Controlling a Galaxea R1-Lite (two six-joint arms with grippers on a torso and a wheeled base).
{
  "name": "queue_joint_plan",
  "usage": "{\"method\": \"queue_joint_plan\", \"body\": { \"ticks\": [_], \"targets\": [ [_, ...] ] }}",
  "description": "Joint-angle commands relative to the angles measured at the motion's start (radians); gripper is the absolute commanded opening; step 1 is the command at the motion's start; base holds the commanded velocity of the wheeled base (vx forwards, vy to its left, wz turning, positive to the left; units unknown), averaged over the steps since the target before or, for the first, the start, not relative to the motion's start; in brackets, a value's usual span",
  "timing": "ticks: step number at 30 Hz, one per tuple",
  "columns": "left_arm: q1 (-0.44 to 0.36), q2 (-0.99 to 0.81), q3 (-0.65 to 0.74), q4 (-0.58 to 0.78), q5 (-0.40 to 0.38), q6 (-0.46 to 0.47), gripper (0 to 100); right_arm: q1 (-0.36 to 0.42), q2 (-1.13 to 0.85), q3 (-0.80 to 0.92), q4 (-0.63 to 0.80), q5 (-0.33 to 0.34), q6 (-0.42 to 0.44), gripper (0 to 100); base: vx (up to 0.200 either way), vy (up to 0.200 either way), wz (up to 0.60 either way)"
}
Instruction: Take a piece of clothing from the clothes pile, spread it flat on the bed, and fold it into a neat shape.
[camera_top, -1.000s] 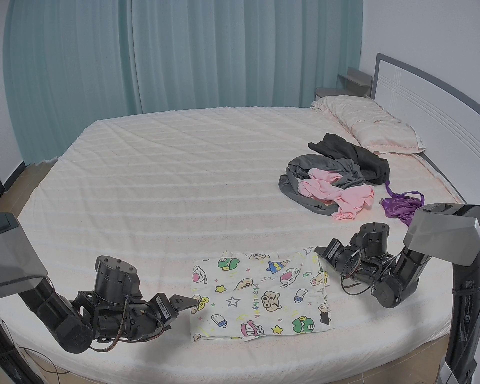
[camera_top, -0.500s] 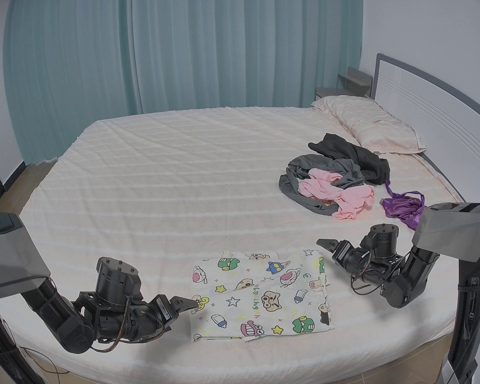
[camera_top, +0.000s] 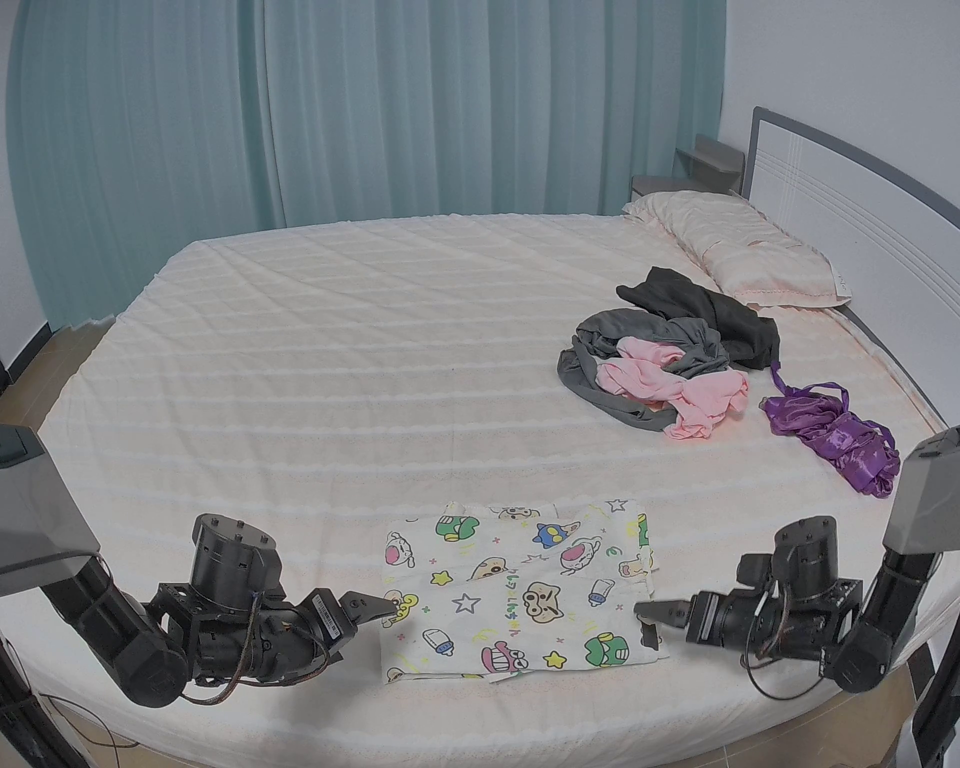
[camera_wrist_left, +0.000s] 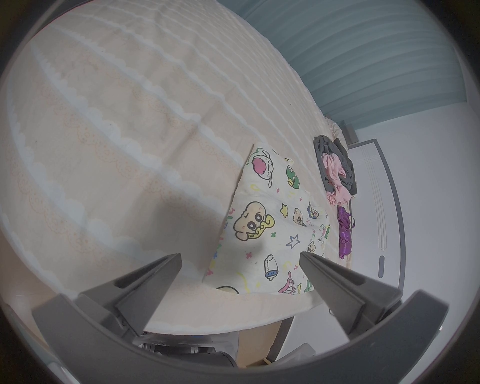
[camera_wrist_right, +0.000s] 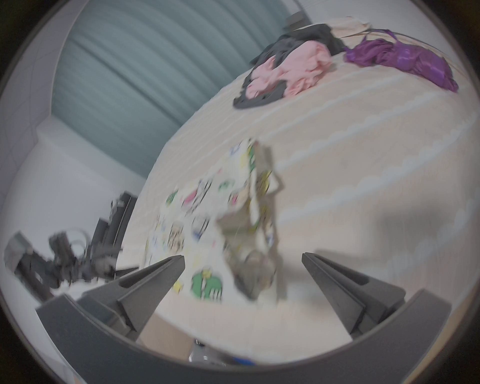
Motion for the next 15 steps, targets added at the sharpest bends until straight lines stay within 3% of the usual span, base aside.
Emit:
{"method": "queue_joint_plan", "body": {
  "ticks": [1,15],
  "targets": [
    [-0.001,-0.002,0.002,-0.002,0.0,-0.002,100,0.083,-0.078,0.108,-0.003,0.021,-0.047,100,0.0,0.0,0.0],
    [0.0,0.003,0.0,-0.003,0.0,0.0,100,0.086,0.039,0.048,-0.005,0.036,-0.107,100,0.0,0.0,0.0]
  ]
}}
